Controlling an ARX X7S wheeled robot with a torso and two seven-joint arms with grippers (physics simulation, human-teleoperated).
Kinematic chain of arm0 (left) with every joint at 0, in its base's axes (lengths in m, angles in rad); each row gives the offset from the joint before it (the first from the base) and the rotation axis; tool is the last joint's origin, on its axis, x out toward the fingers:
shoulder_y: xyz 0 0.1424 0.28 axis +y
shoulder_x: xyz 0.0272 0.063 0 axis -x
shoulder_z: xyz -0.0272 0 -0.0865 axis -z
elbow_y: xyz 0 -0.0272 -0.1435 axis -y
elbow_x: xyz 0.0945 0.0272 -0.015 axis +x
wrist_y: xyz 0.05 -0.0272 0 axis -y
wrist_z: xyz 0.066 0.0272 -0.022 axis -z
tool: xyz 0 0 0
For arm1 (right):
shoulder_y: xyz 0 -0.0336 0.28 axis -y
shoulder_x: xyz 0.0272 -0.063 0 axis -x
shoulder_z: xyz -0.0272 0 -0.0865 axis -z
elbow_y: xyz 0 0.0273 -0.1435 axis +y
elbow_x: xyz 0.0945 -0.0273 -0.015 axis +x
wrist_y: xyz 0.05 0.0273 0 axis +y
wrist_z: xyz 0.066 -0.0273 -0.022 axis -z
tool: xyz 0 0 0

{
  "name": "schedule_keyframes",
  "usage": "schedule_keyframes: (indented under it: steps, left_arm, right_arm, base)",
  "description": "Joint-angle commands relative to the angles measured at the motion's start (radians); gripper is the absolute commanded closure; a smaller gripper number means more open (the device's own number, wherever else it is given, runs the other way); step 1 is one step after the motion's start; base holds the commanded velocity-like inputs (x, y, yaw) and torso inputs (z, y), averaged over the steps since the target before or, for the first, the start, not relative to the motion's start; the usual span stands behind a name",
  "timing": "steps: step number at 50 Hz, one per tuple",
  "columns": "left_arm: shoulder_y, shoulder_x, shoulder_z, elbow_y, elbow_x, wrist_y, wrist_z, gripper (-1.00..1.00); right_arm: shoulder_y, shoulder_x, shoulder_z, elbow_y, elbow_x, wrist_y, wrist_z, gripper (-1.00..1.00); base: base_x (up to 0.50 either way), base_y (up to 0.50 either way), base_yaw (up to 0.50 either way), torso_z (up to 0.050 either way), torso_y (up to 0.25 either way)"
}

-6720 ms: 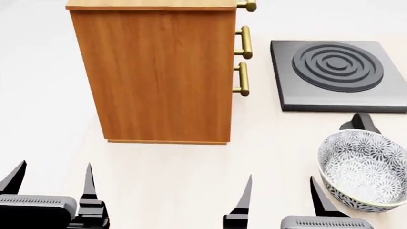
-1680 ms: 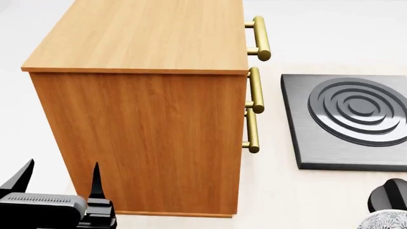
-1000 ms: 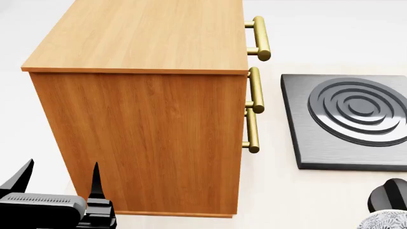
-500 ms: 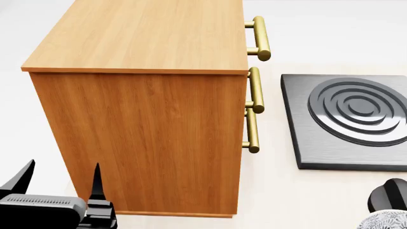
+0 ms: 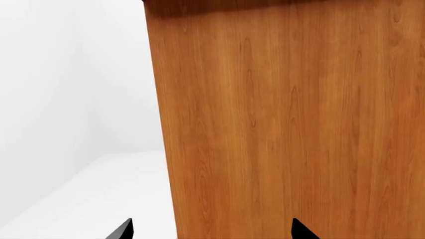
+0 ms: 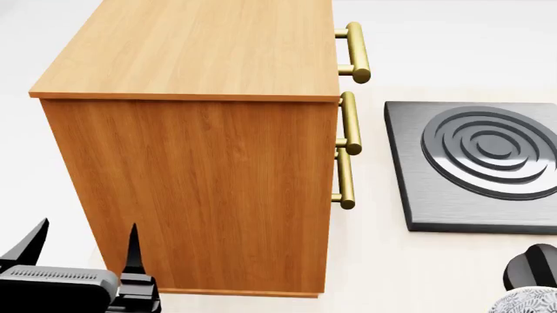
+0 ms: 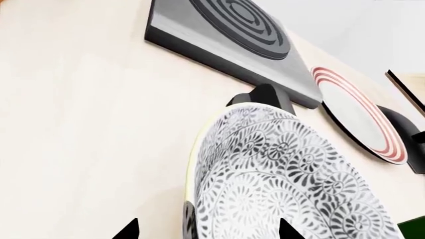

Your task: Put the bowl on the top of the cabinet.

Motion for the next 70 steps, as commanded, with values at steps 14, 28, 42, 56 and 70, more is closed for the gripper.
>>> schedule_keyframes:
  steps: [14,28,42,56,70]
  left_arm:
    - [-0.005,-0.006,0.005,0.005,-0.006,-0.005,-0.009,-1.0]
    - [-0.003,-0.009,0.007,-0.004,-0.008,0.006,-0.012,-1.0]
    - [-0.005,-0.012,0.012,-0.009,-0.008,0.002,-0.017,-1.0]
    - [-0.012,-0.012,0.02,-0.022,-0.008,0.002,-0.019,-1.0]
    - [-0.019,-0.011,0.026,-0.027,-0.014,0.0,-0.019,-1.0]
  right_arm:
    - [0.003,0.005,0.007,-0.022,0.004,0.01,0.011,1.0]
    - [0.22,0.018,0.048,-0.337,0.097,0.356,0.0,1.0]
    - [0.783,0.139,0.044,-0.201,1.195,0.584,0.706,1.0]
    - [1.331,0.12,-0.317,0.166,1.674,0.525,1.144,1.0]
    - [1.69,0.06,-0.549,0.371,1.742,0.471,1.186,1.0]
  base:
    - [0.0,0.0,0.0,0.0,0.0]
    - [0.0,0.0,0.0,0.0,0.0]
    - [0.0,0.0,0.0,0.0,0.0]
    - [0.0,0.0,0.0,0.0,0.0]
    - [0.0,0.0,0.0,0.0,0.001]
